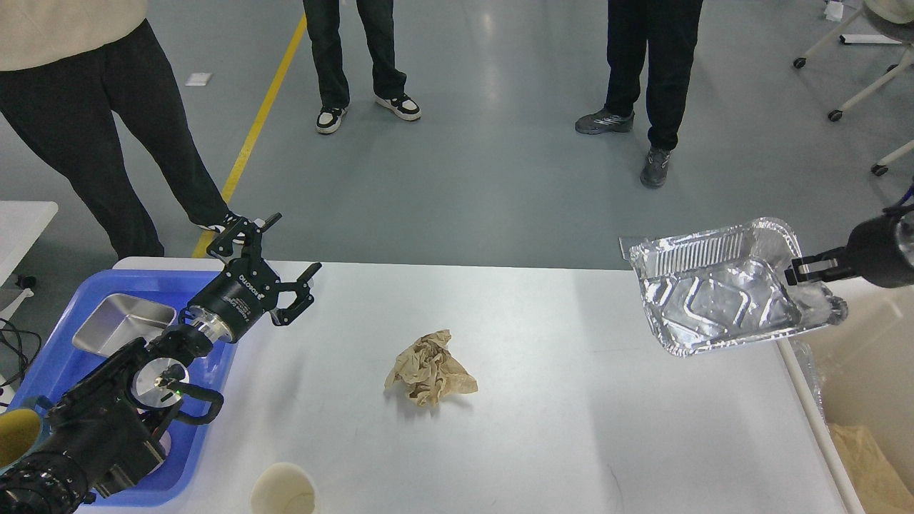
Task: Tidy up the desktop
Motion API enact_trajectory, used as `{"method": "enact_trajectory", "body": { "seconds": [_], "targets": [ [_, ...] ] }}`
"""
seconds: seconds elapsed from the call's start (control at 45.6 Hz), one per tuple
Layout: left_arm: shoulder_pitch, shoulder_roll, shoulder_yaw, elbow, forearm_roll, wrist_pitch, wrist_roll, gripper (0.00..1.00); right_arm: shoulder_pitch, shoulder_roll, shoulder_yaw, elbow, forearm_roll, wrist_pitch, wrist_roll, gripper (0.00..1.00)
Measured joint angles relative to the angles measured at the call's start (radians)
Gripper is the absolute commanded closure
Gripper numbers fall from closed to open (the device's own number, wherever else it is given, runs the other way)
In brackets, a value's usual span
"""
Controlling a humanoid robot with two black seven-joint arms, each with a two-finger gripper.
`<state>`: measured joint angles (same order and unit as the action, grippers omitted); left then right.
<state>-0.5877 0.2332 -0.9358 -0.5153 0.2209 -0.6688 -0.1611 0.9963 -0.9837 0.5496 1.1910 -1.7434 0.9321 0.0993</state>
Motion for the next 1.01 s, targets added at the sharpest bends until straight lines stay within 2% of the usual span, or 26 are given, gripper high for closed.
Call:
{"method": "enact_trajectory", "body": {
  "seconds": [0.11, 0.263, 0.395, 0.505, 0.702, 0.855, 1.009],
  "targets": [
    [-0.003, 0.005, -0.008, 0.0, 0.0, 0.0, 0.0, 0.03, 0.09, 0.022, 0.003, 0.026, 0.002, 0.024, -0.071, 1.0],
    [-0.006, 0.038, -0.013, 0.0, 0.0, -0.006, 0.001, 0.03, 0.175, 0.122, 0.003, 0.025, -0.006, 0.028, -0.158, 1.0],
    [-0.021, 0.083, -0.014, 0.0, 0.0, -0.008, 0.015, 0.03, 0.19, 0.263, 0.002, -0.03, -0.024, 0.028, -0.249, 1.0],
    [-0.037, 0.123, -0.011, 0.0, 0.0, -0.01, 0.03, 0.03, 0.181, 0.389, 0.002, -0.131, -0.055, 0.028, -0.298, 1.0],
    [-0.059, 0.182, -0.007, 0.0, 0.0, -0.012, 0.07, 0.03, 0.174, 0.592, 0.002, -0.409, -0.054, 0.028, -0.328, 1.0],
    [-0.066, 0.208, -0.004, 0.0, 0.0, -0.006, 0.098, 0.03, 0.174, 0.627, 0.002, -0.471, 0.011, 0.028, -0.337, 1.0],
    [-0.082, 0.223, 0.003, 0.001, 0.001, 0.0, 0.107, 0.03, 0.175, 0.621, -0.006, -0.479, 0.21, 0.028, -0.356, 1.0]
  ]
}}
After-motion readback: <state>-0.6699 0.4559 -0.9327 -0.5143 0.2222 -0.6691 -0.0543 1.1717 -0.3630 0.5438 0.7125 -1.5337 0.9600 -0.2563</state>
